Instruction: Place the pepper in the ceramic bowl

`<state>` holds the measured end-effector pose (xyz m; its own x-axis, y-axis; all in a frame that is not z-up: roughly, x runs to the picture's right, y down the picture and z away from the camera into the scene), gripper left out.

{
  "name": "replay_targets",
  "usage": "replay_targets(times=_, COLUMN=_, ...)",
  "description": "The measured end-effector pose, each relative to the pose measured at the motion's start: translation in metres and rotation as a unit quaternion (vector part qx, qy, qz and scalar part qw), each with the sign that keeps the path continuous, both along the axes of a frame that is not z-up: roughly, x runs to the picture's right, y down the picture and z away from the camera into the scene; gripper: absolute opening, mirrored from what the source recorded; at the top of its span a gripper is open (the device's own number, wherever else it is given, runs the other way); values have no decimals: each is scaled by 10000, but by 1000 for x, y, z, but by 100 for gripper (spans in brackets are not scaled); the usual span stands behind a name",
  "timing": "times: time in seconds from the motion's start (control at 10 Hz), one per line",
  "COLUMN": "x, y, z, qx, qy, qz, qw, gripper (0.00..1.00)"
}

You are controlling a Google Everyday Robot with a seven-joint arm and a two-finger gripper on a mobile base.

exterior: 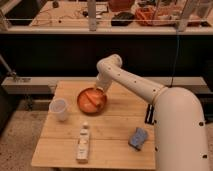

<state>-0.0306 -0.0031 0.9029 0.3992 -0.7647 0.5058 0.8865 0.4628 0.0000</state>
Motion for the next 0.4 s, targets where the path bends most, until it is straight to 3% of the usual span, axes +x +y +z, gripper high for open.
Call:
replay_targets(times=0.1, x=-1, y=0, z=0, qx=3, qy=-11, qz=-16, qw=10000, gripper=21)
replay_targets(times=0.2, x=-2, y=0, z=0, qx=6, qy=-14, qz=-19, qw=10000, gripper=16)
replay_targets(times=0.4, x=-2, y=-1, z=0, qx=9, qy=-23, qz=-34, qw=10000, gripper=21)
